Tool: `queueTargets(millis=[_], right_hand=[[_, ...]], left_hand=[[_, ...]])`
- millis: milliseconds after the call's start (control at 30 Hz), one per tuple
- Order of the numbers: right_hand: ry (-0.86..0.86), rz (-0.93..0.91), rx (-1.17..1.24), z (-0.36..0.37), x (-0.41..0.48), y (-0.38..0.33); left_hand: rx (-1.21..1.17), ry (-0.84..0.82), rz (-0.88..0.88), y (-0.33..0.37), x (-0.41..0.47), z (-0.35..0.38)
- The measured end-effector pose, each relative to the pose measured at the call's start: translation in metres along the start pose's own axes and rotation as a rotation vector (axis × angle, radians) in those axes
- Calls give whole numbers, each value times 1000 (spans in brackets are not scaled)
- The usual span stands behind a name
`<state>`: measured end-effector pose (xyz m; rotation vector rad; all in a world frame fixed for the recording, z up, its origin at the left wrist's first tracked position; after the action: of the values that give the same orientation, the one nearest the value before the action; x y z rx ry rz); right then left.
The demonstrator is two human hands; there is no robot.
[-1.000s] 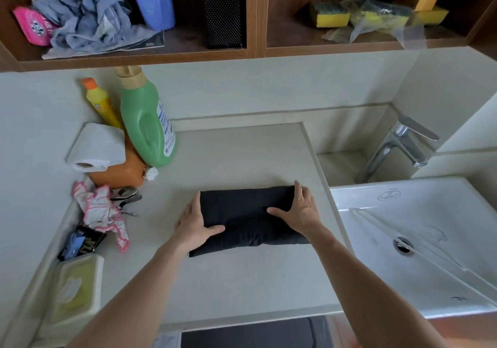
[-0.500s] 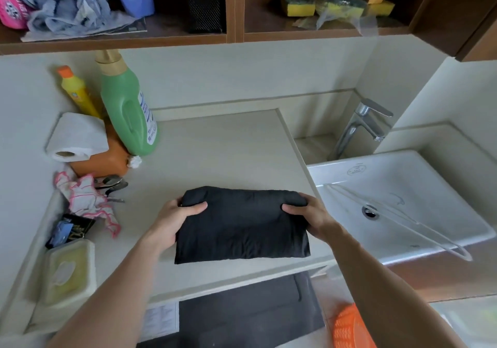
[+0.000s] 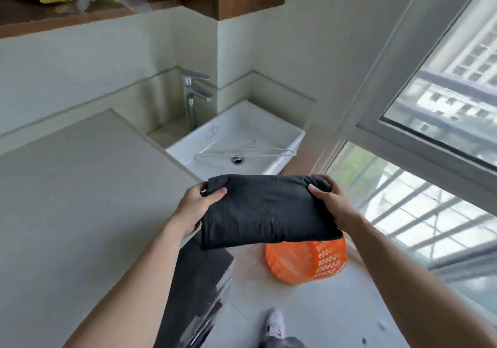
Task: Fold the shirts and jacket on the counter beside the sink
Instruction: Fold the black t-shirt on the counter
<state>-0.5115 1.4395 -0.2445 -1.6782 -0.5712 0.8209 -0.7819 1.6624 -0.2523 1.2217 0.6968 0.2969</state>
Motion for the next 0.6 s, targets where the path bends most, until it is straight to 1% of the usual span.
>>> queueTargets(millis=[133, 267, 467, 600], right_hand=[[135, 40, 27, -87, -26, 26], [187, 69, 30, -164, -16, 54], [207, 161, 183, -271, 16, 105], [211, 250, 247, -313, 29, 144]], left_hand=[[165, -80, -3, -5, 48, 85], [225, -130, -49, -16, 101, 160], [255, -74, -121, -35, 171, 258], [325, -73, -162, -59, 209, 298]])
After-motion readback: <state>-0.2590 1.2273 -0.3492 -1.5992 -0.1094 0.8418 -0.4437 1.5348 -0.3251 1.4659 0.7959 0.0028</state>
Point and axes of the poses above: each hand's wrist, its own x-axis towards the middle knuckle, its own z-axis out of the palm, y = z × x, the point moved 3 cm from there along x, towards the middle knuckle, and after that the axes turned 9 degrees about -y, right-handed, at the moved point
